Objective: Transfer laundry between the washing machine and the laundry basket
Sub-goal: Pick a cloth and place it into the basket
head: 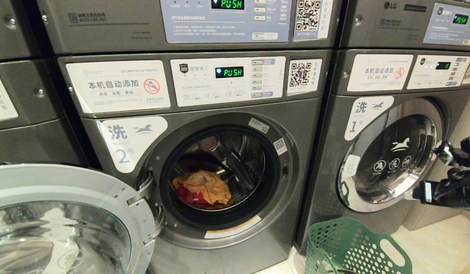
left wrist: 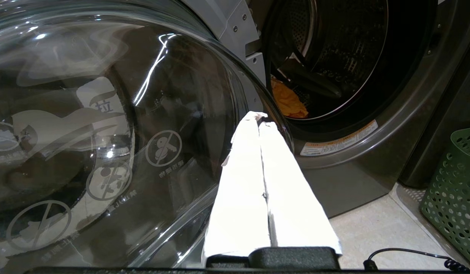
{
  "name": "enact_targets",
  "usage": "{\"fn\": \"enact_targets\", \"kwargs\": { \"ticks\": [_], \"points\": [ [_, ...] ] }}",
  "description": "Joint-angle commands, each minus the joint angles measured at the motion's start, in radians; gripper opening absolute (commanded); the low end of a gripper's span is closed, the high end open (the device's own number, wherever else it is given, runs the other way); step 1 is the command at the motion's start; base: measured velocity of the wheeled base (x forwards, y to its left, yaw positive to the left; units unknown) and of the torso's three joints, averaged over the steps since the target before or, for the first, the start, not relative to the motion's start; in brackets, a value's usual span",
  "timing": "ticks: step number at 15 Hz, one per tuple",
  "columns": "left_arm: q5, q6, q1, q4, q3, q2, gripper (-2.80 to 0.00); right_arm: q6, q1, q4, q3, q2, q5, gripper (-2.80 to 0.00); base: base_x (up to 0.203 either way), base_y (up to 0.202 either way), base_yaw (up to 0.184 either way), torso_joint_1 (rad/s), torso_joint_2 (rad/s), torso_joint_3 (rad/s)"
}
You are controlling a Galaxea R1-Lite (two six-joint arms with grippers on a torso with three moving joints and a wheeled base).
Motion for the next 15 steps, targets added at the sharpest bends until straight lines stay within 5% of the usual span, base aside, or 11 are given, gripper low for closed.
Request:
{"fn": "enact_targets", "kwargs": {
  "ticks": [1,4,7,11,15],
  "points": [
    [0.000,0.000,0.000,0.000,0.000,0.001,-2.80,-0.014,0.003,0.036,0.056,-0.187,0.037,-2.80,0.000,0.000,0.000,0.000,0.00,0.000],
    [0.000,0.000,0.000,0.000,0.000,0.001,-2.80,-0.021,0.046,0.048,0.130,-0.337,0.066,-2.80,0.000,0.000,0.000,0.000,0.00,0.000],
    [0.000,0.000,0.000,0.000,0.000,0.001,-2.80,-0.021,0.205,0.050,0.238,-0.508,0.044,-2.80,0.000,0.000,0.000,0.000,0.00,0.000],
    [0.000,0.000,0.000,0.000,0.000,0.001,-2.80,-0.026,0.434,0.049,0.394,-0.670,-0.131,-2.80,0.000,0.000,0.000,0.000,0.00,0.000],
    [0.000,0.000,0.000,0.000,0.000,0.001,-2.80,-0.056,0.450,0.050,0.495,-0.843,-0.232,-2.80,0.000,0.000,0.000,0.000,0.00,0.000]
  ]
}}
